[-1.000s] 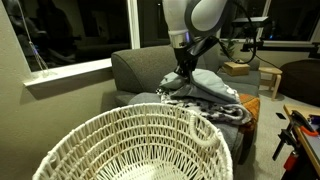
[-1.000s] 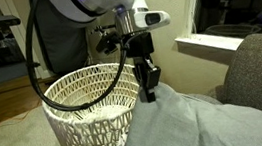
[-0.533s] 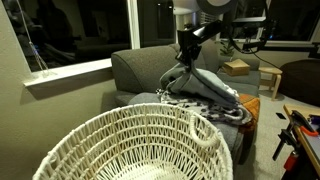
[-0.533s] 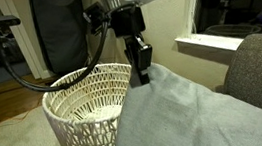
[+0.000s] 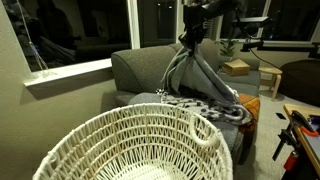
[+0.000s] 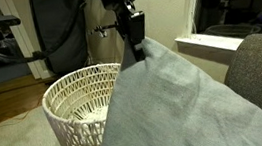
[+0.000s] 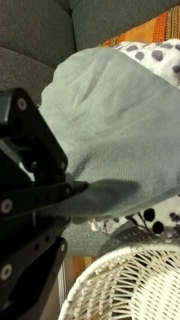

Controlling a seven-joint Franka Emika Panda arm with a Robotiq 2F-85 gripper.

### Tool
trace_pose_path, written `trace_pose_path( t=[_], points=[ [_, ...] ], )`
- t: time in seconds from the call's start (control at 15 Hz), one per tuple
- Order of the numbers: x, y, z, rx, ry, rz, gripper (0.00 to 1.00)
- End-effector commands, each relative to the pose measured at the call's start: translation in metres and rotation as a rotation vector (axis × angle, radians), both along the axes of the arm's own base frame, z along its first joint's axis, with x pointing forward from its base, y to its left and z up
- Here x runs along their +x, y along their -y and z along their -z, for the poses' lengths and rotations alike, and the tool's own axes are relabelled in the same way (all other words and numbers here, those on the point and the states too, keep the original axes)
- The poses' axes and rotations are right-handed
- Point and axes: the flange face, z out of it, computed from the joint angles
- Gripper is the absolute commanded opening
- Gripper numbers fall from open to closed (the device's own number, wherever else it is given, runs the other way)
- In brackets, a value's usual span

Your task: Put the grey blanket in the laundry hamper

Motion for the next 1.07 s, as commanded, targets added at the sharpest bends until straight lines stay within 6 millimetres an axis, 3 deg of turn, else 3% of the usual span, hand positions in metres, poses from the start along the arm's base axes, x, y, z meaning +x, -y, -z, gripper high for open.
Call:
trace_pose_path(
  t=[0.0, 1.0],
  points=[
    [-0.015, -0.003, -0.034, -0.024, 0.029, 0.006, 0.01],
    [-0.030, -0.015, -0.111, -0.038, 0.080, -0.064, 0.01]
  ],
)
